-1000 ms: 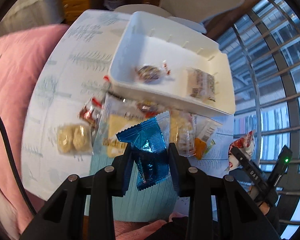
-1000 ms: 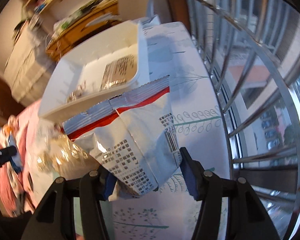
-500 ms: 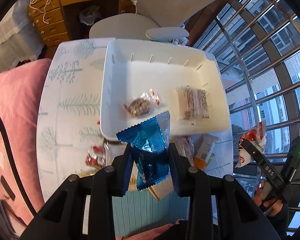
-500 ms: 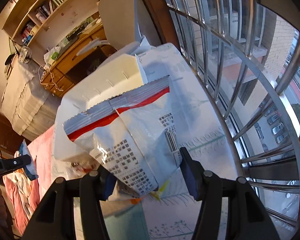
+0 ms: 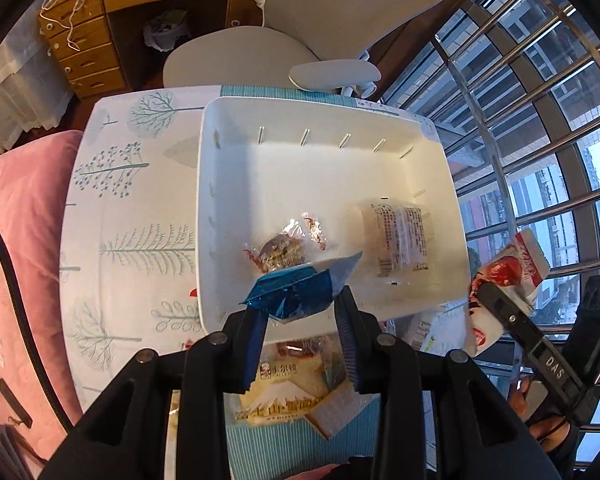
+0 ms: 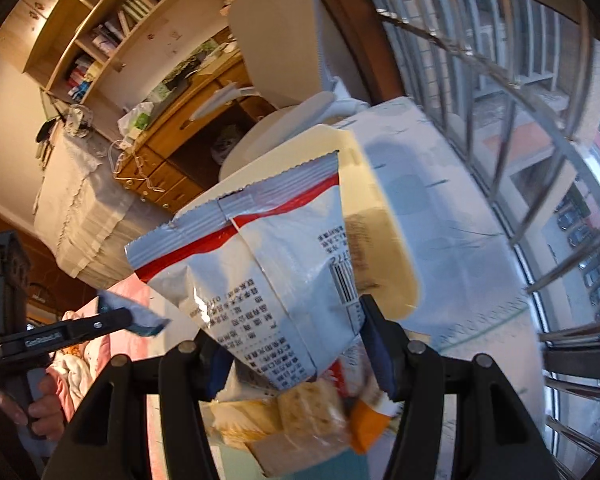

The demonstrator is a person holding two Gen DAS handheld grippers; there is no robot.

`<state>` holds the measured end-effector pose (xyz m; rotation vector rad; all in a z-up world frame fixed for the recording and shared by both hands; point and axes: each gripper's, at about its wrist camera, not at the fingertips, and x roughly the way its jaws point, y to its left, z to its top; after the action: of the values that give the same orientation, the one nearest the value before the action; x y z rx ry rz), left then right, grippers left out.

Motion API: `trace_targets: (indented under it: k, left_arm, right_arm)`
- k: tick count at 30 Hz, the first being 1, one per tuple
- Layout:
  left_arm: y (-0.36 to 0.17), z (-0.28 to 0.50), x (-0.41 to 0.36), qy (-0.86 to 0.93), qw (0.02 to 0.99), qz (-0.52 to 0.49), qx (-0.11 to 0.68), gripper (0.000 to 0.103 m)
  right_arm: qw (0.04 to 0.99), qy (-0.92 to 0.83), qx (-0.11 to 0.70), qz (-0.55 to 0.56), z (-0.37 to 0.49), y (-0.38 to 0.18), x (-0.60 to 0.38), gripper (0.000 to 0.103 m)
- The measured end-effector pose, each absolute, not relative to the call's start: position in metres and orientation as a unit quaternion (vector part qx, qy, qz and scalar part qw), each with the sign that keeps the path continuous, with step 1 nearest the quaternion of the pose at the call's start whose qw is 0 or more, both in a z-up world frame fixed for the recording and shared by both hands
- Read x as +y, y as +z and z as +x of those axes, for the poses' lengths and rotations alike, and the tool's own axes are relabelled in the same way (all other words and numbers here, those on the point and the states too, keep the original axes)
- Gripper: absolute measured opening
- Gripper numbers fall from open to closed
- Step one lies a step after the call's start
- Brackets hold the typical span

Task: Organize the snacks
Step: 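Carry both snacks into the white basket while both tools open to release them, then withdraw both tools and reach toward the clear snack bags on the mat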

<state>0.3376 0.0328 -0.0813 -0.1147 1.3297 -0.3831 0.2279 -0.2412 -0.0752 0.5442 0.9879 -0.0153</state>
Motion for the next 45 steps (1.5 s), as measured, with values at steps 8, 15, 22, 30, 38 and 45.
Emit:
trace_targets:
  k: [8,15,22,30,38,45]
  left_arm:
    - [-0.090,0.343,0.023,-0.189,0.767,-0.039,0.612,0.064]
    - [-0.077,0.329,0.014,-0.198,0.776,-0.029,0.599,0.065]
    - [-0.067,0.304,0.013,-0.175,0.785,-0.046,0.593,0.071]
    - [-0.062,0.253,0.003,-0.155,0.795,-0.055,0.584,0.071]
    - [-0.063,0.202,-0.009,-0.143,0.808,-0.056,0.568,0.071]
    - [-0.070,0.160,-0.001,-0.110,0.822,-0.074,0.553,0.071]
  right_arm:
    - [0.834,0.017,0.491,0.252,0.251,-0.091,-0.214,0.060]
    - [0.818,0.012,0.507,0.272,0.249,-0.100,-0.211,0.077]
    - [0.818,0.018,0.495,0.292,0.225,-0.089,-0.216,0.077]
    - [0.800,0.015,0.518,0.301,0.187,-0.093,-0.216,0.077]
    - [0.795,0.008,0.538,0.281,0.160,-0.097,-0.236,0.077]
    - [0.800,0.034,0.545,0.248,0.144,-0.100,-0.243,0.077]
